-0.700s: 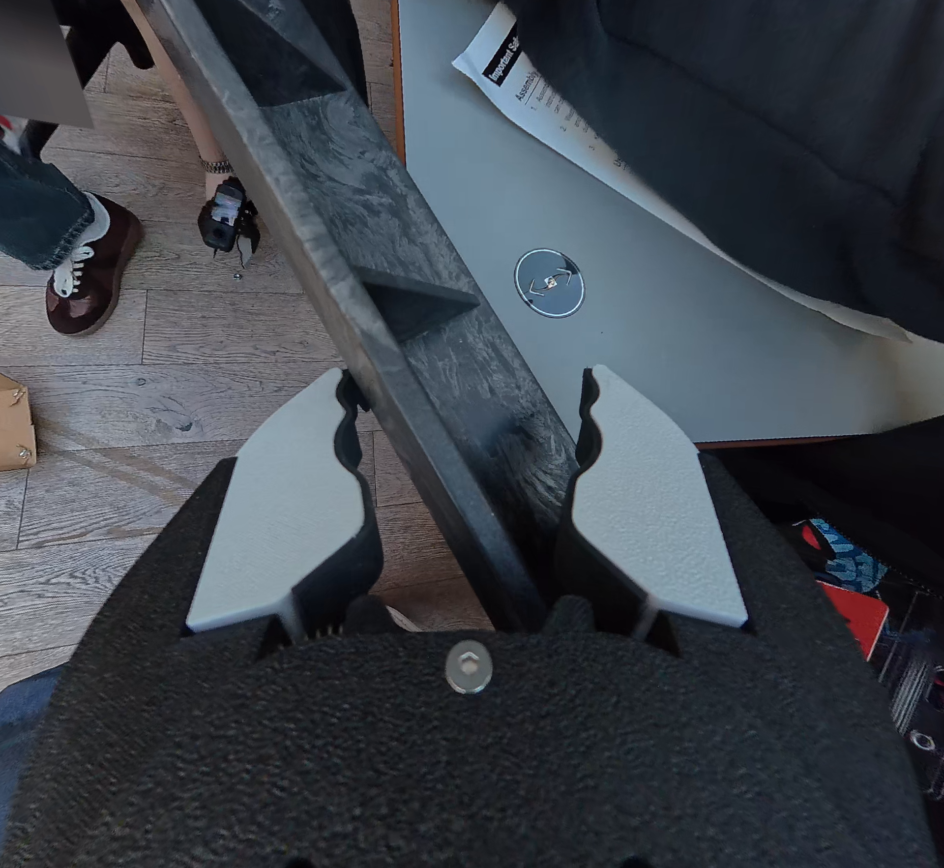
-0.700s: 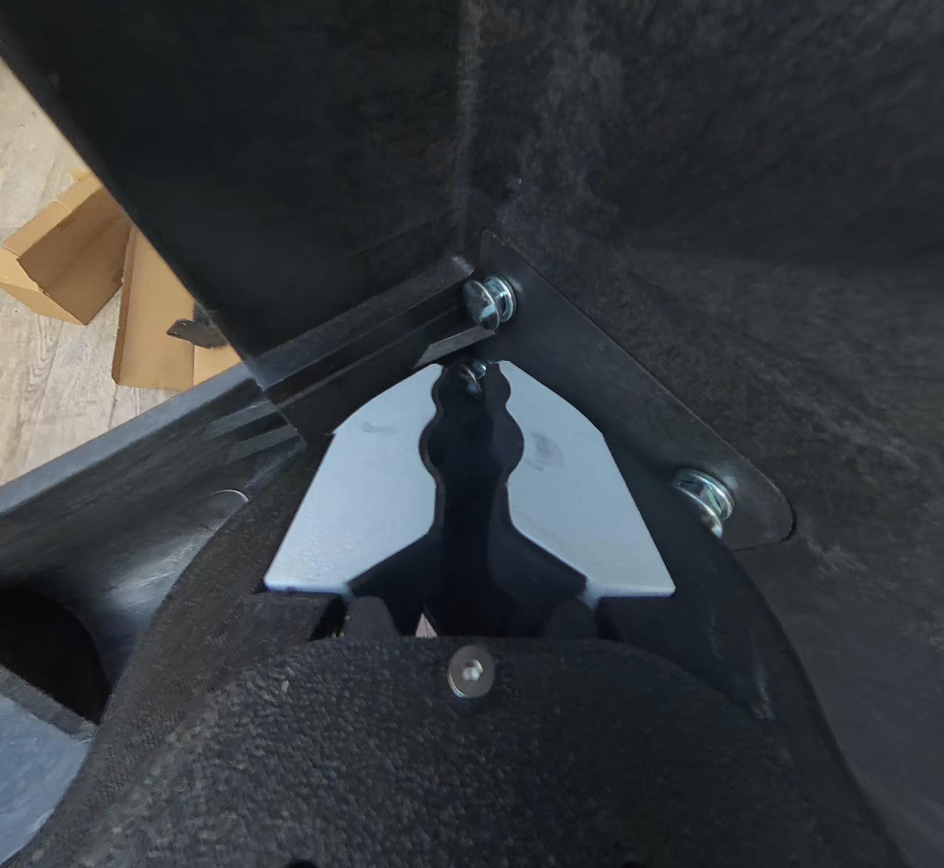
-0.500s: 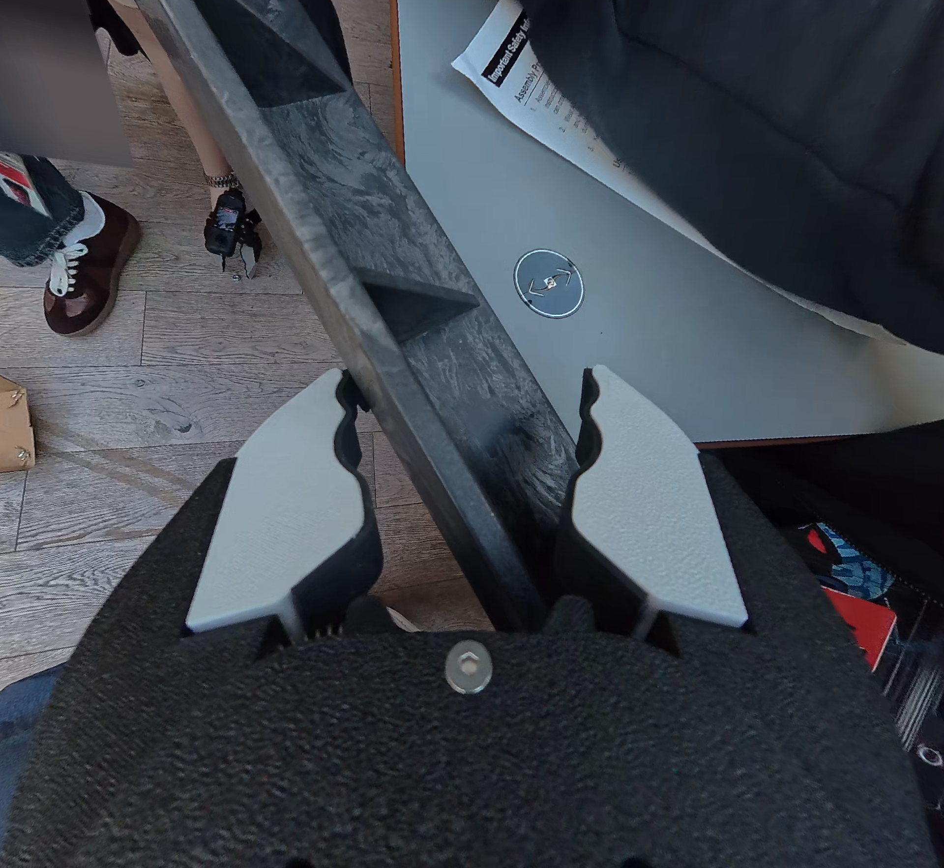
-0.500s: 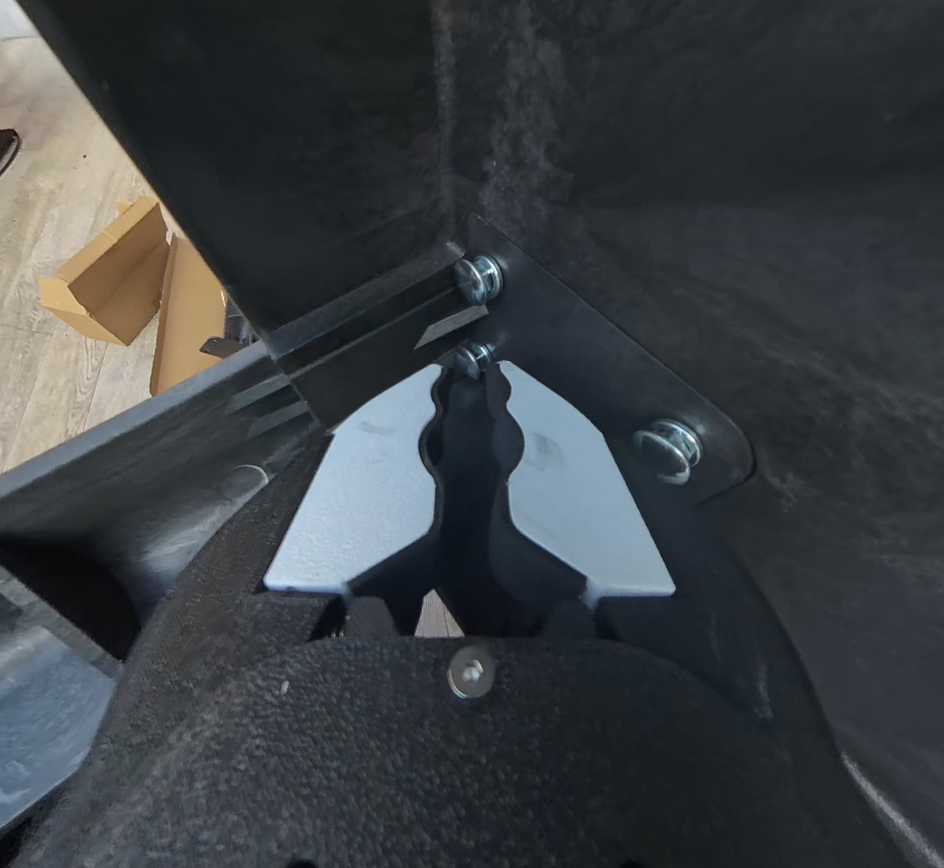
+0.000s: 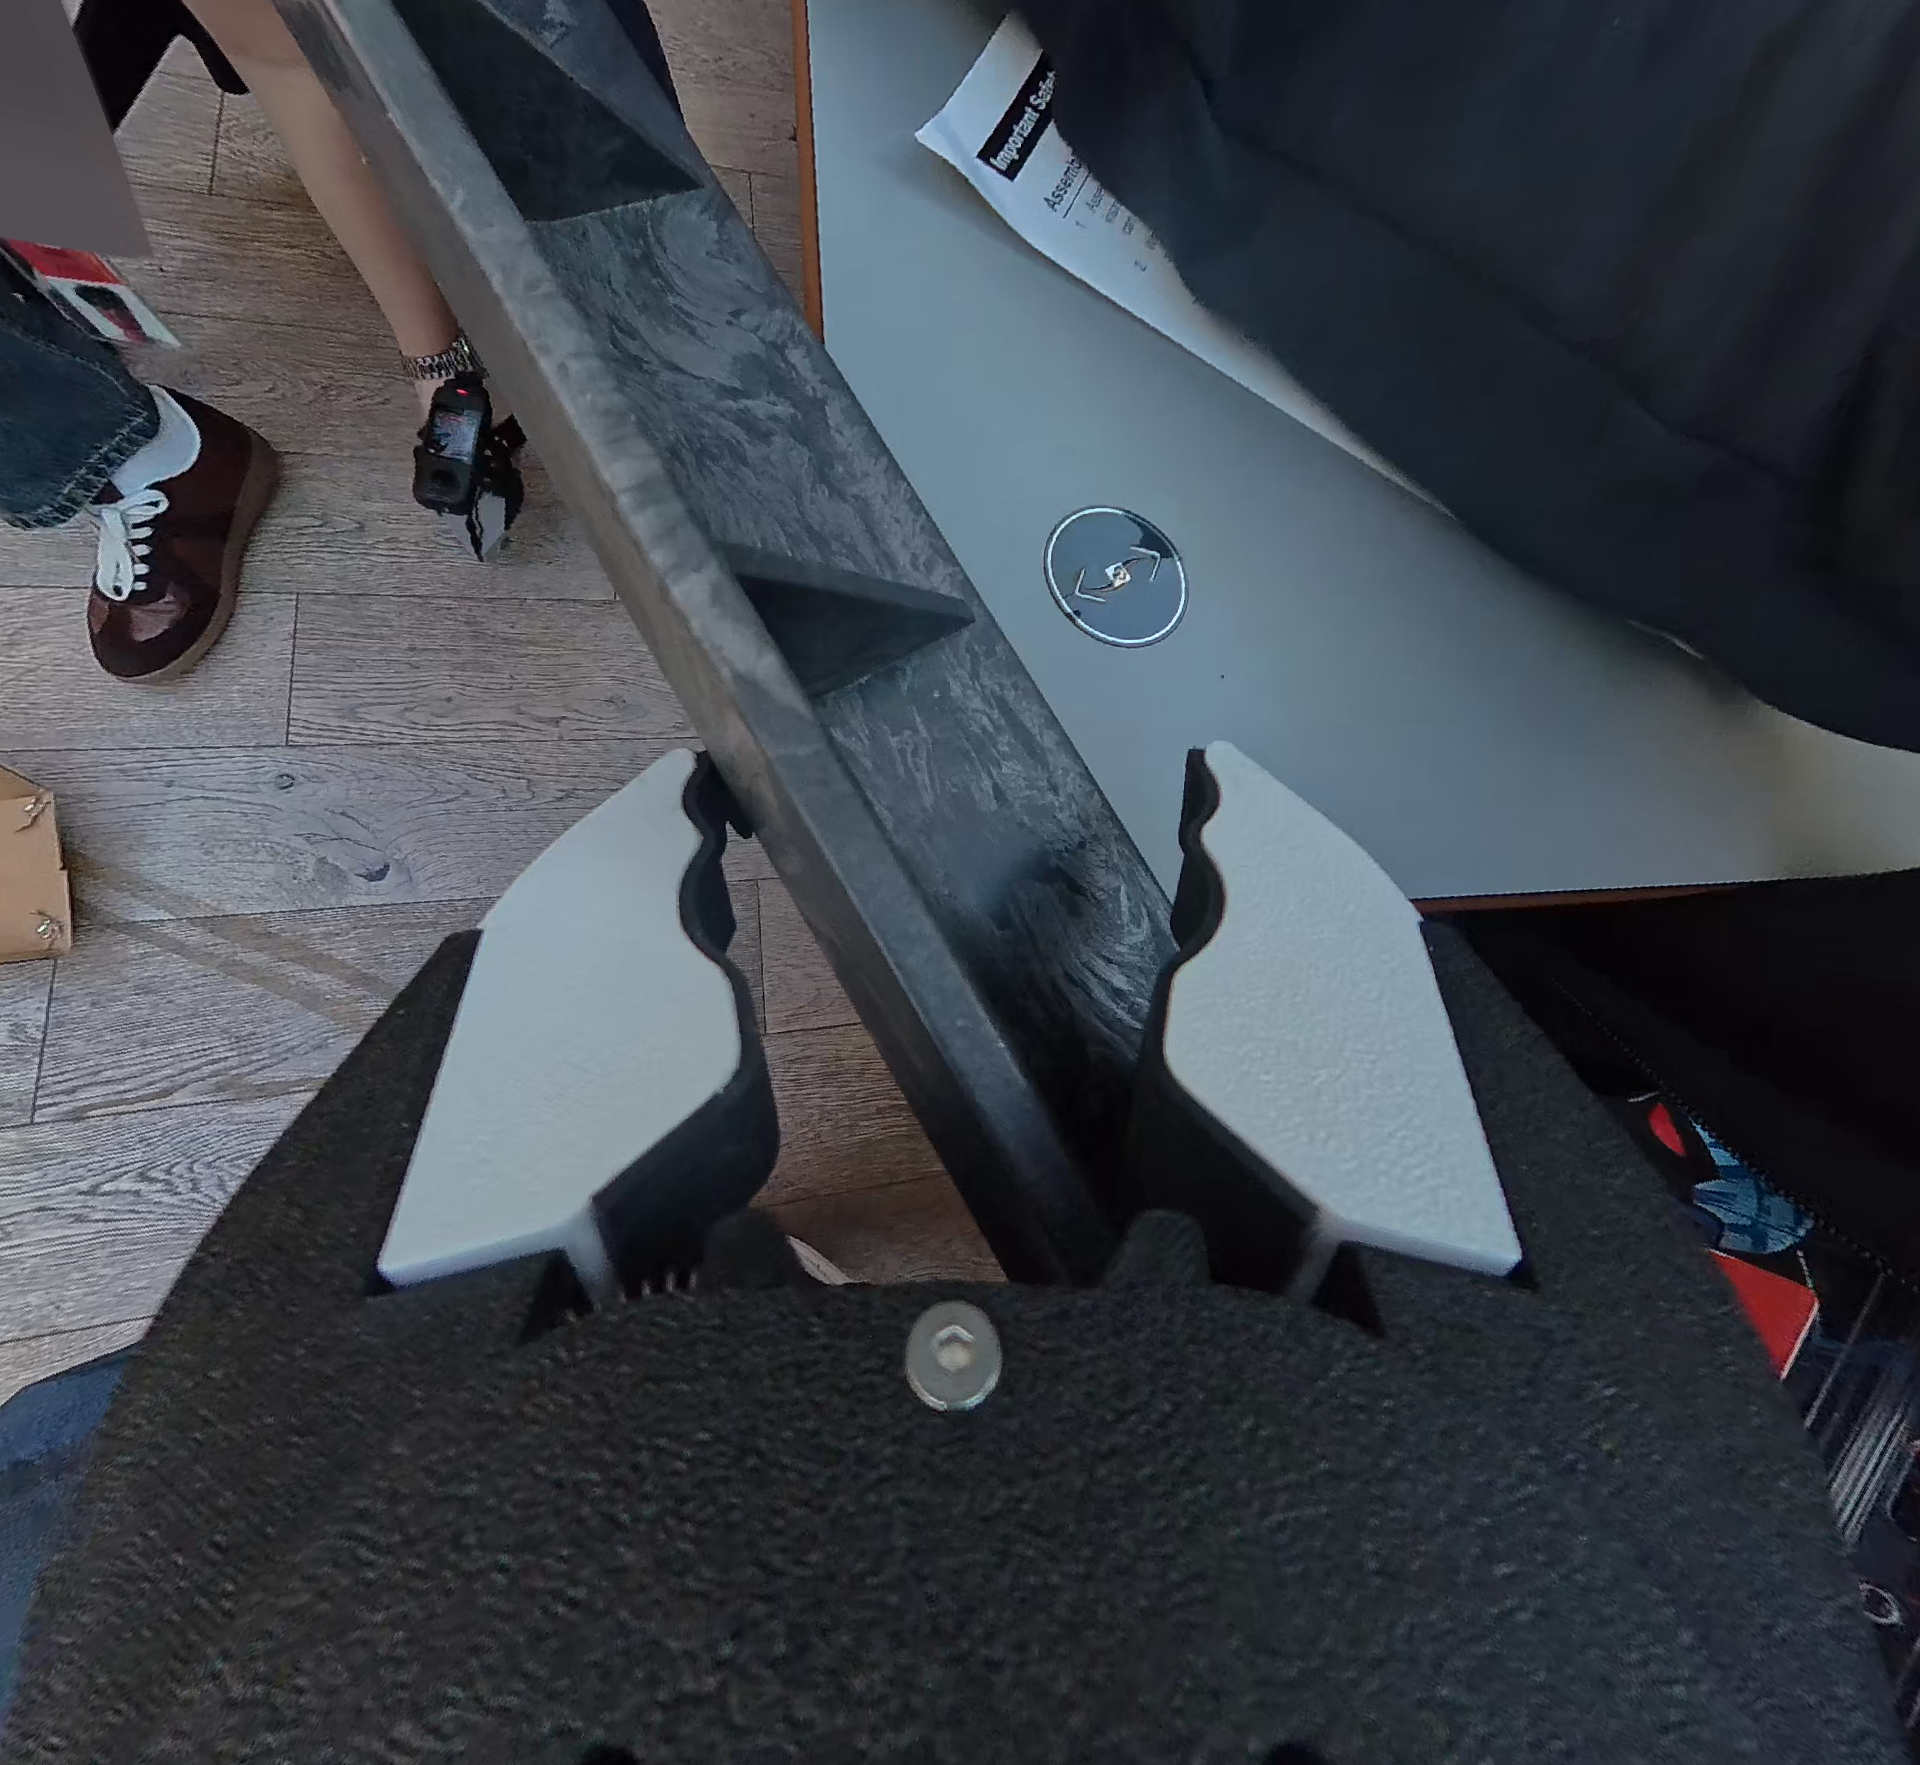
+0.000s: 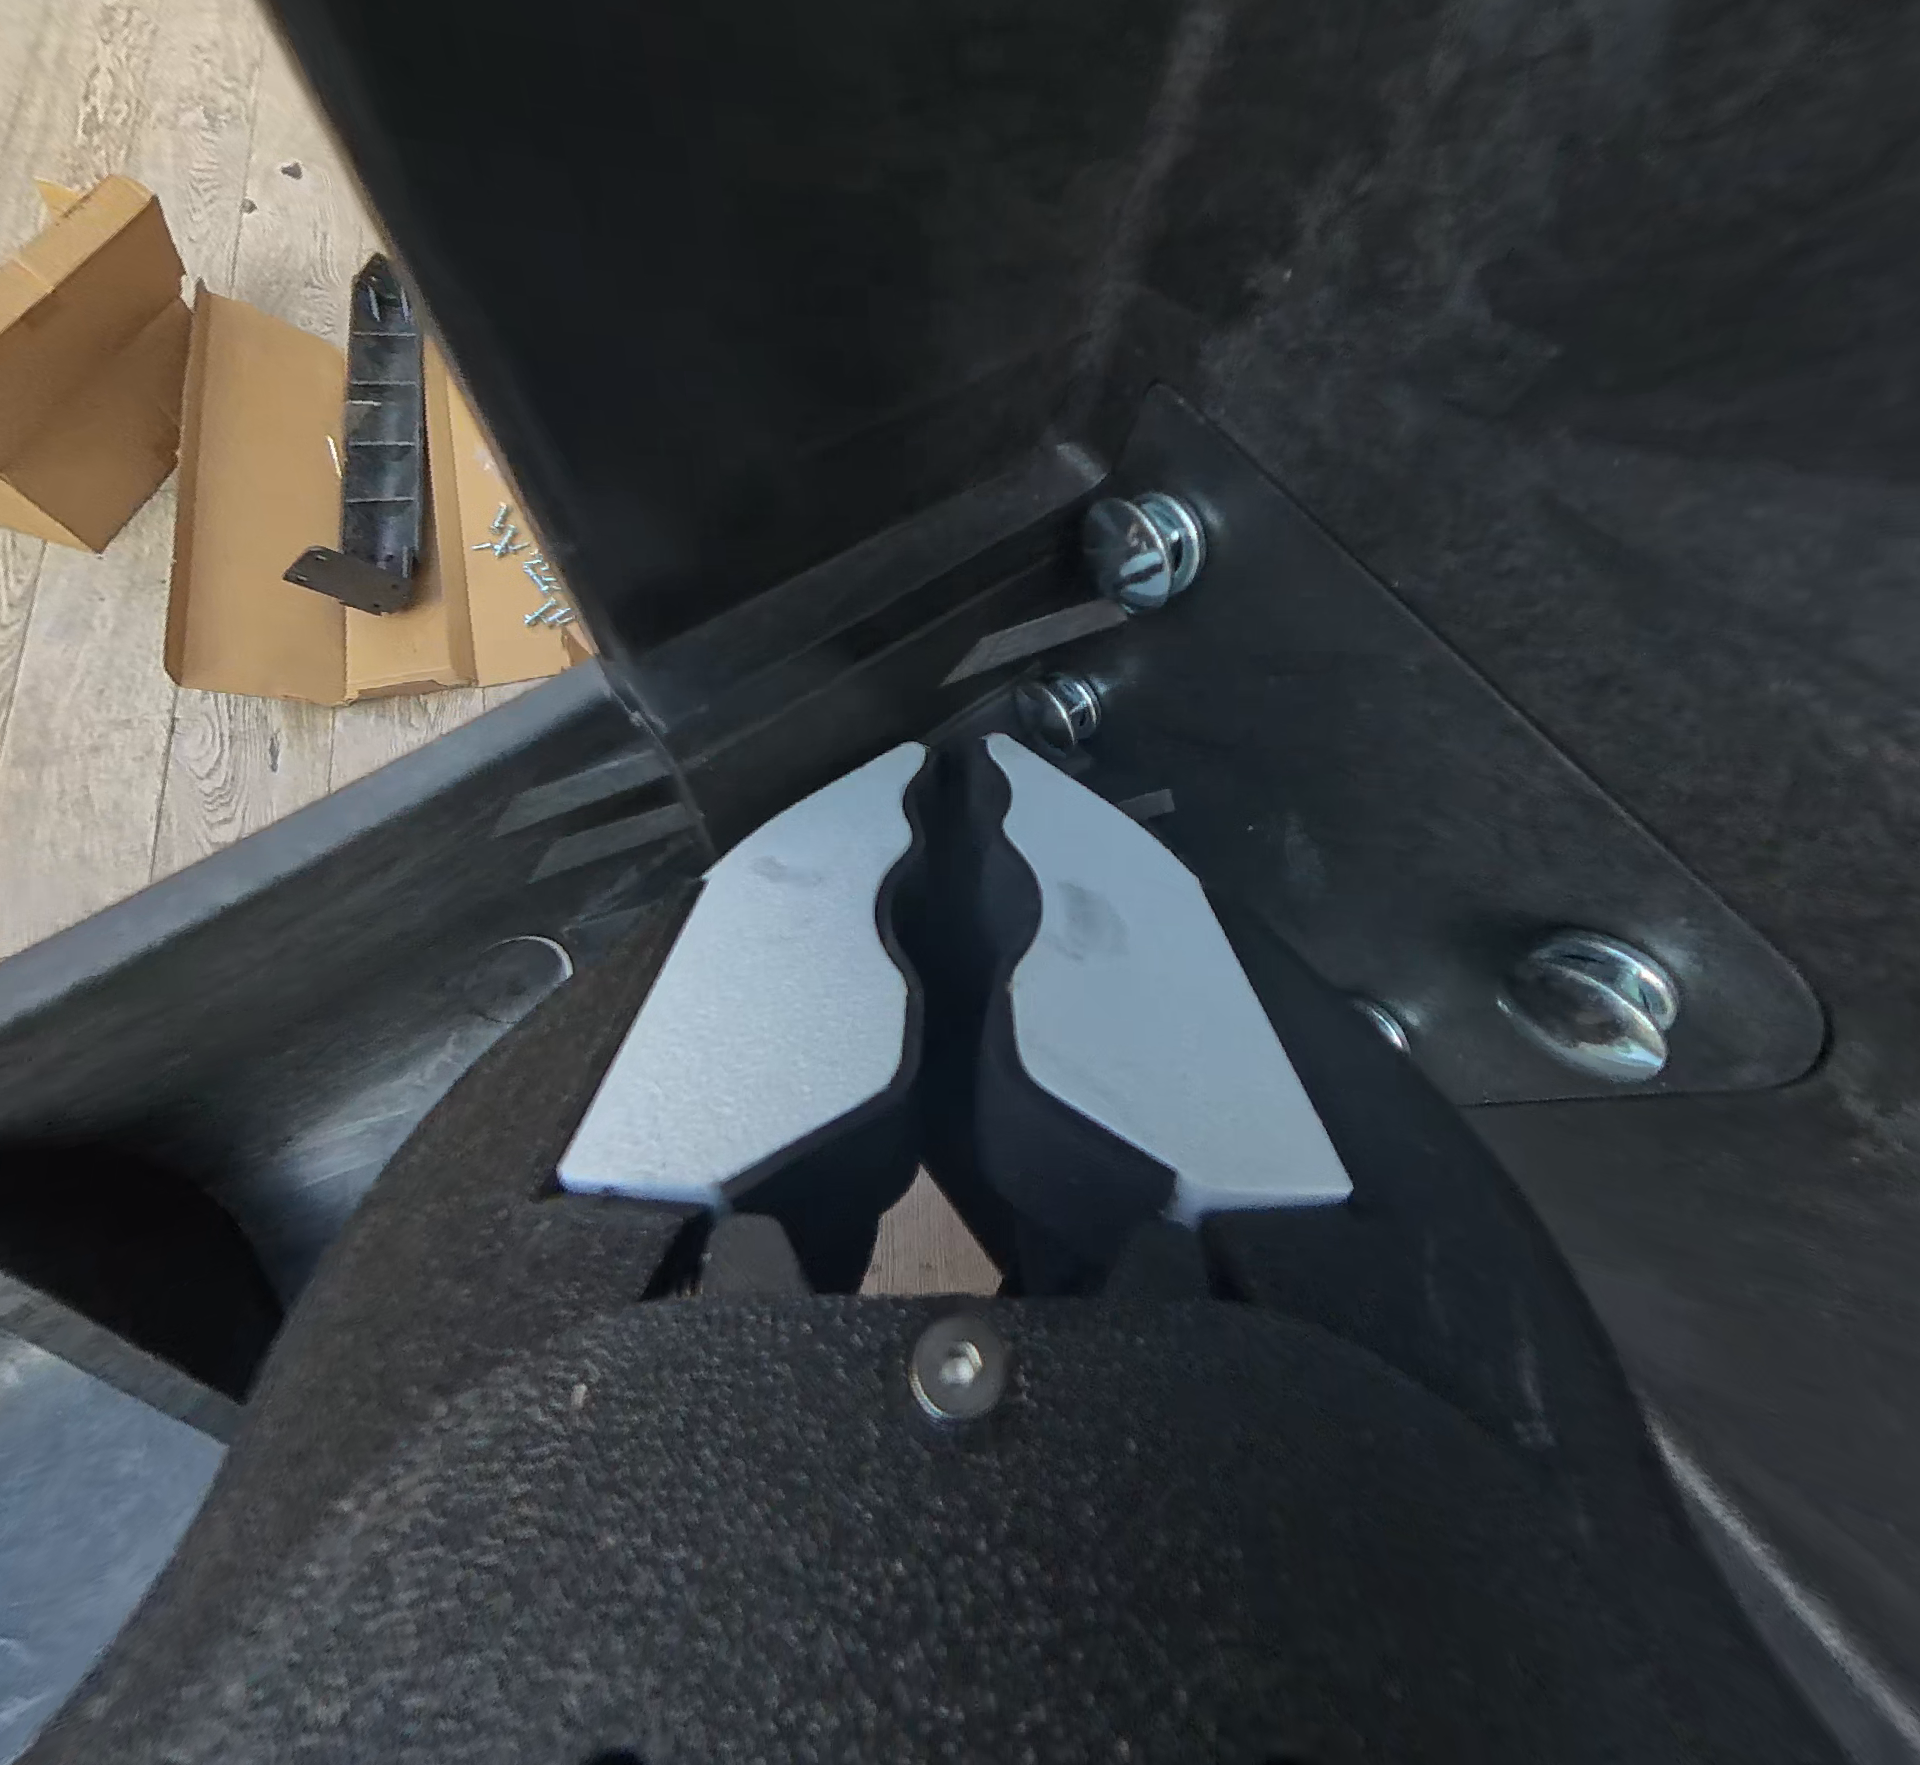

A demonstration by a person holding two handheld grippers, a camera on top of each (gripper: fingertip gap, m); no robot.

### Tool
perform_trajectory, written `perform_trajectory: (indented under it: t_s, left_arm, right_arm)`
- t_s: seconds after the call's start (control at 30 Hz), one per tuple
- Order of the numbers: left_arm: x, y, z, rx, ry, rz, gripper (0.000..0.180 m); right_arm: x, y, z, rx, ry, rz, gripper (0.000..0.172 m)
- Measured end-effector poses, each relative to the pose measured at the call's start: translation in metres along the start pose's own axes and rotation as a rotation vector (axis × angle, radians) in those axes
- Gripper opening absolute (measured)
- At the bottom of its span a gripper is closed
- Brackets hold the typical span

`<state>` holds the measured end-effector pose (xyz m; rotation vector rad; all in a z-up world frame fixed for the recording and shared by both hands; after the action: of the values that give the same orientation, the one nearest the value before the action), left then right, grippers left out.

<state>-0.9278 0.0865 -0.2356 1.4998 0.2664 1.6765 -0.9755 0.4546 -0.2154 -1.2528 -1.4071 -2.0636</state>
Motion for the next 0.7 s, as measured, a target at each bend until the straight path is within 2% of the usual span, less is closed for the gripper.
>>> perform_trajectory:
  t_s: [0.23, 0.7]
  left_arm:
    - [-0.0001, -0.0001, 0.0, -0.001, -0.002, -0.001, 0.084]
    - [-0.0001, -0.0003, -0.0001, -0.002, 0.0, 0.002, 0.084]
  right_arm:
    - [0.0019, 0.0012, -0.0007, -0.028, 0.035, 0.005, 0.002]
    - [0.0061, 0.004, -0.0021, -0.231, 0.316, -0.066, 0.0]
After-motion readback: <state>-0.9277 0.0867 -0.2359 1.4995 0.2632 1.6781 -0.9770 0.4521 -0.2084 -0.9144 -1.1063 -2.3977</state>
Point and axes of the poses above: each gripper's, where its closed fingertips meet, y back along the fingers, x out of its top, z = x × y across the jaws, the point moved 3 cm from there along y, back along the fingers, and after that the axes turned 1 degree about -z, right-handed, at the moved point
